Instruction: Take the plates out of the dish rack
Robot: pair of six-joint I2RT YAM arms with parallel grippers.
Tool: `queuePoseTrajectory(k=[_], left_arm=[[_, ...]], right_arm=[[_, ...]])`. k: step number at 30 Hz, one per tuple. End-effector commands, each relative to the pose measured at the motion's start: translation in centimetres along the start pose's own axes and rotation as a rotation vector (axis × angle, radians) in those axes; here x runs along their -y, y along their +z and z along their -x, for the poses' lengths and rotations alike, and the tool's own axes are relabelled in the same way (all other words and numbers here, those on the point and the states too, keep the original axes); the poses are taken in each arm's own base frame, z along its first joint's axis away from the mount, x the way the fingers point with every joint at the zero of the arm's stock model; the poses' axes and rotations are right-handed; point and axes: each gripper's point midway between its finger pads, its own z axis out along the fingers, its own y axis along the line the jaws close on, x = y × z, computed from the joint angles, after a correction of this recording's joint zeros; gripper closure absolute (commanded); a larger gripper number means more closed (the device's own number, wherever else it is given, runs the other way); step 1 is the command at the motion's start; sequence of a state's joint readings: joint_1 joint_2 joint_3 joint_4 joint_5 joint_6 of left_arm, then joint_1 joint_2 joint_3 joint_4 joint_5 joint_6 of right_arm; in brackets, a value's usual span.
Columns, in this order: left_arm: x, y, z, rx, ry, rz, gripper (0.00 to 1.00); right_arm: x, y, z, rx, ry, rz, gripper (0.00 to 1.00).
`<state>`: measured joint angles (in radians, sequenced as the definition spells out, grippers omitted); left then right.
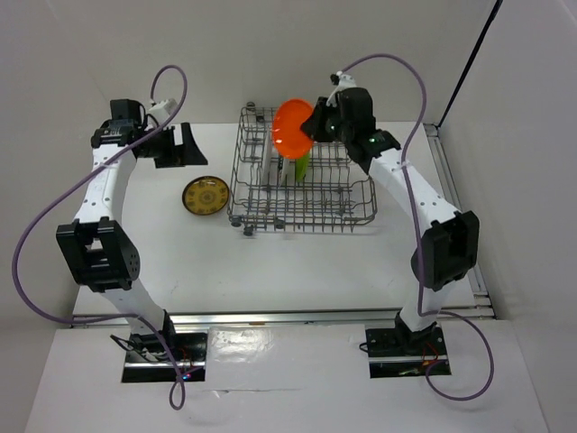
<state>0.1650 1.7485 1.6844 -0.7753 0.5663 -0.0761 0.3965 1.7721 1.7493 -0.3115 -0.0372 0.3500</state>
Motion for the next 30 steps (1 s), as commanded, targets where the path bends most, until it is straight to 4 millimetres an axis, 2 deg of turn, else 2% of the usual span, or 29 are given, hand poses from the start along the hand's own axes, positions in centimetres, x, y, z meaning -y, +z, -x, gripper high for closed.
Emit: queuePoseTrajectory(k=[1,2,4,5,7,8,16,17,20,21,23,24,26,27,29,30], left_arm=[[7.1,-3.1,1.7,0.056,0.121,-0.264,0.00],[8.9,-3.4,1.7,0.056,0.138,-0.342,0.00],[9.5,-3.3,1.5,0.043,0.136,-0.367,0.00],[10.2,-2.5,1.1,0.019,0.142,-0.385,0.00],[9.4,-1.4,0.6,-0.005,0.161,-0.321,0.01],[9.3,-0.8,0.0,-0.030,0.154,-0.303,0.01],[8.3,0.3,-1.3,-0.065,0.170,-0.268,0.10],[8.3,0.3,-1.3,-0.064,0.179,-0.268,0.24],[8.7,0.4,-2.5,-0.121,0.149,-0.321,0.53],[9.2,0.0,-2.2,-0.114,0.169,-0.339,0.75],[10.2,-0.6,-3.2,-0.154,0.151,-0.407,0.92],[10.7,-1.0,-3.1,-0.152,0.148,-0.430,1.00],[11.1,-1.3,-3.1,-0.148,0.133,-0.473,1.00],[10.4,-1.9,-2.5,-0.120,0.122,-0.457,1.00],[10.1,-2.6,-2.1,-0.104,0.066,-0.462,1.00],[9.9,-3.1,-1.6,-0.082,0.058,-0.462,1.00]], right_arm=[[-11.0,-2.0,-1.8,-0.011,0.022,0.602,1.00],[-12.1,-2.0,-2.9,-0.042,0.048,0.667,1.00],[-14.2,-2.8,-4.0,-0.083,0.051,0.800,1.00],[-15.5,-2.4,-5.4,-0.107,0.049,0.846,1.00],[-17.0,-2.5,-5.4,-0.113,0.042,0.896,1.00],[-17.8,-2.2,-6.6,-0.143,0.041,0.916,1.00],[-18.7,-2.3,-9.1,-0.211,0.101,0.998,1.00],[-18.7,-2.3,-9.1,-0.211,0.101,0.998,1.00],[-18.4,-1.6,-10.0,-0.236,0.113,0.984,1.00],[-18.2,-1.3,-10.5,-0.245,0.117,0.979,1.00],[-18.9,-1.5,-10.4,-0.254,0.111,0.997,1.00],[-18.7,-1.4,-10.8,-0.274,0.121,0.985,1.00],[-19.3,-1.2,-10.5,-0.260,0.095,0.989,1.00],[-19.1,-1.2,-10.8,-0.281,0.098,0.976,0.94],[-19.3,-1.1,-9.9,-0.258,0.065,0.969,0.79],[-18.9,-0.6,-10.0,-0.267,0.068,0.929,0.76]])
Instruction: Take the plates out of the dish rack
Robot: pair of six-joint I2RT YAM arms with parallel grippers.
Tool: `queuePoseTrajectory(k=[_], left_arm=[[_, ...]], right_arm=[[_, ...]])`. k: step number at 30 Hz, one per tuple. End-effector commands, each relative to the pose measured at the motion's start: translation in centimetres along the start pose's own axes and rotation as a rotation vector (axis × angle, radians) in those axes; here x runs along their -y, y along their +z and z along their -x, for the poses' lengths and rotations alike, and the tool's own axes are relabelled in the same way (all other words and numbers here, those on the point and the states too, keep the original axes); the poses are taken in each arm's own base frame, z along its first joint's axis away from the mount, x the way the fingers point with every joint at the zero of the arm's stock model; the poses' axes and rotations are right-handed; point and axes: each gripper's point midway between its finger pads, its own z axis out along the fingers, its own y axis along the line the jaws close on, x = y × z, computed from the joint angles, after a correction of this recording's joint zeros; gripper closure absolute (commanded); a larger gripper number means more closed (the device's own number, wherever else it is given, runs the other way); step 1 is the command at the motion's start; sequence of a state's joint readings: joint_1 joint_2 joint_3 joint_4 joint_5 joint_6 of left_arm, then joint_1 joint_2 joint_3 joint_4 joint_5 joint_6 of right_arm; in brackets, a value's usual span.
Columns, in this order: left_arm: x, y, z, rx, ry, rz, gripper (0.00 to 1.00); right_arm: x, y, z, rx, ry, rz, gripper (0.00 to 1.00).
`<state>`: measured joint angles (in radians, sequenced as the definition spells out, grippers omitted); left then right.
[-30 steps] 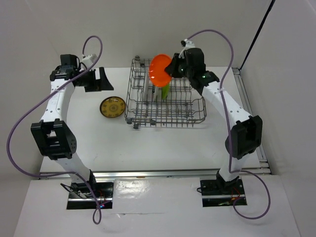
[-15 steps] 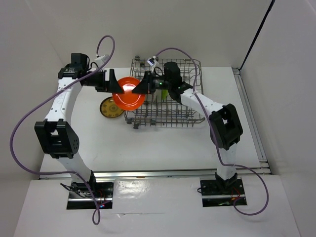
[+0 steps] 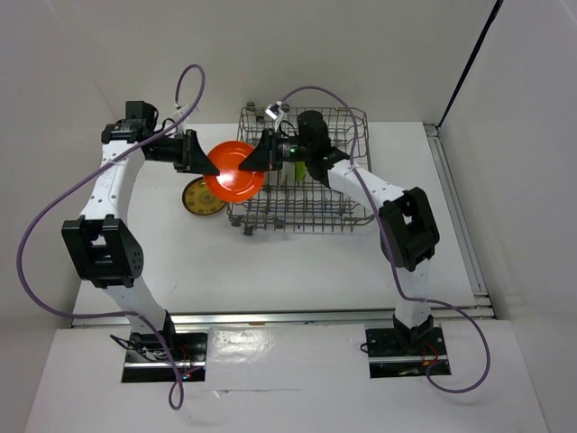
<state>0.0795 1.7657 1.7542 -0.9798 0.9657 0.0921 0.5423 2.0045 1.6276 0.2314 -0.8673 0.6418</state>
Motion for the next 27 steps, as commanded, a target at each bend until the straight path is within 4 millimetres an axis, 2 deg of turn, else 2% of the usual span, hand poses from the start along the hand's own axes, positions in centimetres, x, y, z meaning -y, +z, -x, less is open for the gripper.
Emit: queuePoseTrajectory(k=[1,2,4,5,6,7,8,9,10,11,13,14,17,18,20,21,24,25,26,27], left_arm=[[-0.3,-2.7,1.2,0.073,-0.063,0.006,1.00],[-0.2,-3.4,1.4,0.091,-0.070,0.008,1.00],[-1.2,-4.8,2.3,0.135,-0.077,0.038,1.00],[-1.5,-5.5,2.6,0.154,-0.092,0.068,1.00],[-2.7,-6.1,2.8,0.170,-0.108,0.122,1.00],[-3.5,-6.6,2.8,0.189,-0.129,0.156,1.00],[-5.3,-7.3,2.3,0.206,-0.182,0.196,1.00],[-6.8,-7.8,2.4,0.232,-0.218,0.248,1.00],[-7.7,-8.0,2.2,0.242,-0.241,0.272,1.00],[-8.8,-7.9,1.5,0.241,-0.258,0.295,1.00],[-10.5,-8.0,1.4,0.251,-0.245,0.360,1.00],[-11.8,-7.5,0.9,0.239,-0.274,0.372,1.00],[-13.9,-6.4,0.0,0.212,-0.313,0.375,1.00],[-15.5,-5.8,-0.2,0.195,-0.338,0.381,1.00],[-17.0,-5.0,-0.7,0.169,-0.363,0.376,1.00],[-18.7,-4.3,-1.1,0.148,-0.390,0.384,1.00],[-21.0,-3.3,-1.6,0.122,-0.436,0.386,1.00],[-22.4,-2.5,-2.5,0.098,-0.467,0.390,1.00],[-22.8,-1.8,-3.0,0.079,-0.475,0.392,1.00],[-22.8,-1.1,-3.0,0.066,-0.463,0.386,1.00]], right_arm=[[-1.9,0.7,2.6,0.042,-0.119,-0.019,0.65],[-2.5,0.4,3.7,0.062,-0.162,-0.033,0.56],[-1.8,0.0,4.3,0.071,-0.162,-0.111,0.38],[-2.2,-0.3,5.3,0.089,-0.191,-0.142,0.26],[-1.2,-0.9,6.0,0.104,-0.188,-0.193,0.23],[-0.5,-1.5,7.1,0.145,-0.178,-0.280,0.23],[0.9,-2.8,7.2,0.145,-0.135,-0.369,0.23],[1.3,-4.2,8.2,0.177,-0.128,-0.434,0.23],[1.6,-4.9,8.8,0.202,-0.123,-0.493,0.23],[2.8,-7.0,9.7,0.246,-0.119,-0.613,0.23],[4.1,-8.7,10.2,0.267,-0.132,-0.714,0.23],[5.5,-10.0,10.0,0.272,-0.112,-0.797,0.22],[6.9,-12.4,10.2,0.277,-0.096,-0.906,0.22],[7.4,-13.1,10.5,0.286,-0.091,-0.918,0.22],[8.5,-13.7,9.8,0.272,-0.074,-0.940,0.22],[9.1,-13.6,9.2,0.261,-0.067,-0.946,0.22],[9.8,-14.4,9.2,0.268,-0.060,-0.975,0.22],[10.9,-14.9,9.1,0.274,-0.039,-1.002,0.22],[11.0,-15.1,9.1,0.278,-0.040,-1.010,0.22],[12.3,-14.9,8.3,0.250,-0.022,-1.035,0.22]])
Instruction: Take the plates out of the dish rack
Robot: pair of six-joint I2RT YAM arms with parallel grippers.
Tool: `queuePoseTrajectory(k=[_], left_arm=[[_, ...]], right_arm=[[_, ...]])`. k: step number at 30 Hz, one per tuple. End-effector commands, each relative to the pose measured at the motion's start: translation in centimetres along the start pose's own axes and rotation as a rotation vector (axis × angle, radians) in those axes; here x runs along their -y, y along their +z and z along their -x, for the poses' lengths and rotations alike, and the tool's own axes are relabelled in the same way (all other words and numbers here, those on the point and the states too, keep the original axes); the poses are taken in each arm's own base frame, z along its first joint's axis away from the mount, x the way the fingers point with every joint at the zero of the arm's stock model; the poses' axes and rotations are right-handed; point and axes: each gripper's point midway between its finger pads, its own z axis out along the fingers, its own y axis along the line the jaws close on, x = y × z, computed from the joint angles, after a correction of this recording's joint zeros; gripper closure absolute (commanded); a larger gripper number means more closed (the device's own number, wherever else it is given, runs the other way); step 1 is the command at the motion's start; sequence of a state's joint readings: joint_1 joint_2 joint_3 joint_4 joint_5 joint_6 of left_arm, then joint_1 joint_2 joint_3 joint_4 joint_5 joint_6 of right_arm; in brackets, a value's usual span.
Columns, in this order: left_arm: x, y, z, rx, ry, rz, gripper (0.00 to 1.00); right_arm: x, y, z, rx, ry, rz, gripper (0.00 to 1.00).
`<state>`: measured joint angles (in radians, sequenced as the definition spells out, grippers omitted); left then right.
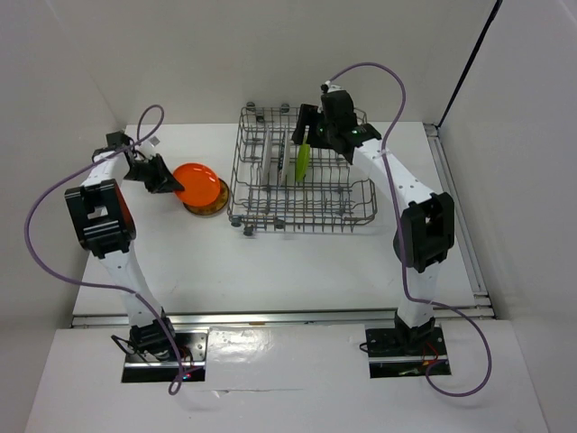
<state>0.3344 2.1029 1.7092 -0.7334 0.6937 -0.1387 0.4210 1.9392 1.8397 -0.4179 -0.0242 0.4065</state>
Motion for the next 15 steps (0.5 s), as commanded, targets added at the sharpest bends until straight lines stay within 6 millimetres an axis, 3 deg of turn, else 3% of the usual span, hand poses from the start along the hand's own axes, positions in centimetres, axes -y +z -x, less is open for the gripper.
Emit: queuePoseTrajectory(k=[1,3,5,10,14,15], left_arm=[[-0.1,1.1,0.7,-0.005,0.030,0.011,1.00],[-0.3,2.4,0.3,-0.018,0.064,0.040,1.00],[-0.7,3.0,0.0,-0.021,0.074,0.061,1.00],[-2.2,4.0,-0.4,-0.039,0.078,0.117,0.97],[-3.2,4.6,-0.8,-0.055,0.066,0.140,0.81],[-2.8,4.6,-1.1,-0.070,0.080,0.138,0.72]], right_arm=[[0.9,-0.6,1.5,0.036,-0.003,-0.064,0.22],[2.1,0.6,0.5,0.005,-0.004,-0.116,0.22],[2.6,1.3,0.4,-0.001,-0.005,-0.144,0.22],[4.4,4.2,-2.0,-0.063,-0.010,-0.207,0.22],[4.4,5.1,-2.5,-0.071,-0.010,-0.197,0.22],[4.2,5.1,-2.5,-0.076,-0.009,-0.186,0.22]])
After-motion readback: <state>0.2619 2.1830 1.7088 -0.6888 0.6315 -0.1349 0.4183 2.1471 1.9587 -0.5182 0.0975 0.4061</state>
